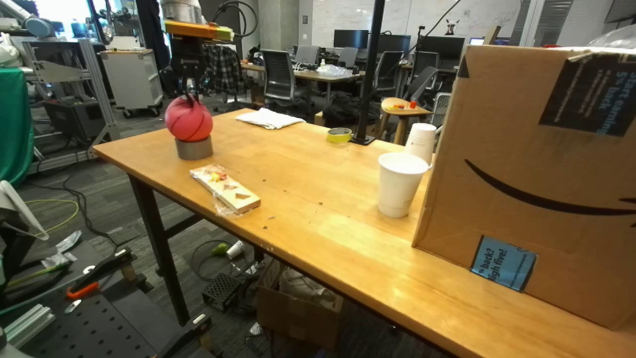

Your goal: Put the white ball in the cup, then place the basketball on the tape

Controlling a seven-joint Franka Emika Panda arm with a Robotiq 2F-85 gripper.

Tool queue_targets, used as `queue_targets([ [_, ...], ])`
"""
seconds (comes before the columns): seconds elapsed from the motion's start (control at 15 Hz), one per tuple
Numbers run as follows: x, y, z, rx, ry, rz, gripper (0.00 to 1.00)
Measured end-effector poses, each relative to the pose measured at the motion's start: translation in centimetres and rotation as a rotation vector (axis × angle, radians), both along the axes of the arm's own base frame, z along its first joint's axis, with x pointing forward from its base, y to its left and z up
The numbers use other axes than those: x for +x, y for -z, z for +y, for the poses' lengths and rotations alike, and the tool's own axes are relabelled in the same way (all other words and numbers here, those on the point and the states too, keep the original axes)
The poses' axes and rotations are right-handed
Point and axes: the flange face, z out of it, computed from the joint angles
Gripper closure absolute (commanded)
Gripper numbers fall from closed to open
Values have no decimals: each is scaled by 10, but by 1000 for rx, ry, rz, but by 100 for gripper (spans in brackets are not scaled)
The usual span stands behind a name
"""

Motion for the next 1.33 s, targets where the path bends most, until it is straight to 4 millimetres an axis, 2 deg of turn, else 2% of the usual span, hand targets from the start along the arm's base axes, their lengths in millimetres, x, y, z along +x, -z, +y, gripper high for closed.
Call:
queue_targets([
  [0.53,4,-4,-4,2,11,-6,1],
  [0.93,13,-18,-8,15,23,-32,0],
  [1.33,22,-62,-22,27,56,-87,0],
])
